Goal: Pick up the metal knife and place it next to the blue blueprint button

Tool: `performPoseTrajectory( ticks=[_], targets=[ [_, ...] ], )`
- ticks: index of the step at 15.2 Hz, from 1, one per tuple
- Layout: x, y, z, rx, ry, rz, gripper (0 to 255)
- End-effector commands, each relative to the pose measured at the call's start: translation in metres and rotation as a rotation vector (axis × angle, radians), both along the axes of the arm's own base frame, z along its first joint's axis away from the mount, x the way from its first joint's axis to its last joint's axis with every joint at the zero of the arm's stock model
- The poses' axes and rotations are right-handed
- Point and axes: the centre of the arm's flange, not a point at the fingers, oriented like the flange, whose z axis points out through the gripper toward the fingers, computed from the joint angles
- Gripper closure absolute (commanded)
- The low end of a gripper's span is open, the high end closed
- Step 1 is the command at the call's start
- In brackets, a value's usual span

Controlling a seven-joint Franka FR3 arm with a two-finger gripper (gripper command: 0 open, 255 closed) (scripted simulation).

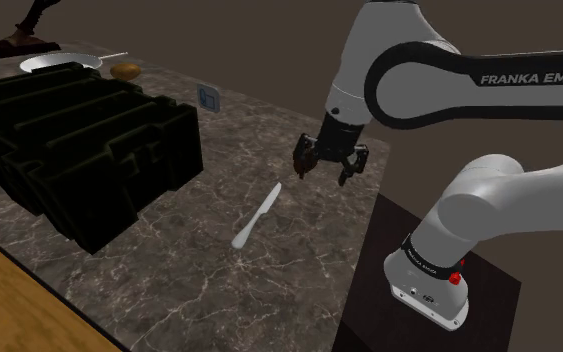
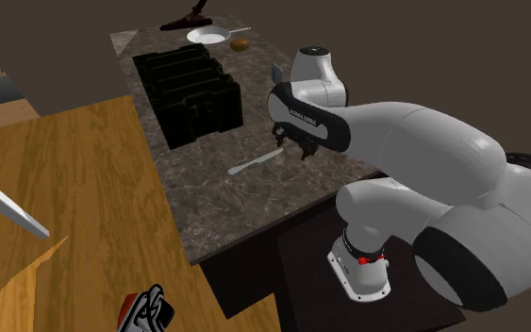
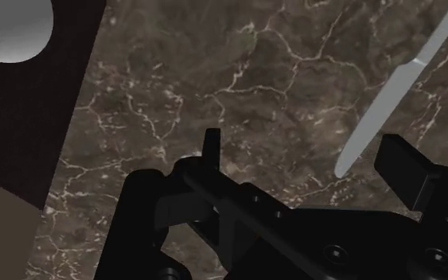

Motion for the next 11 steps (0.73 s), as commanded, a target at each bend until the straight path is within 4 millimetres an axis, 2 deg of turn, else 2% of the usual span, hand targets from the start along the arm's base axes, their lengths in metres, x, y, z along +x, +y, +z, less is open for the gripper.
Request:
performPoseTrajectory(
  ticks=[1, 8, 11],
  targets=[
    [0.008, 0.021, -0.01, 0.012, -0.021, -0.086, 0],
    [0.045, 0.088, -0.05, 0.039, -0.087, -0.366, 0],
    [0.052, 0.094, -0.064, 0.042, -0.093, -0.39, 0]
  ],
)
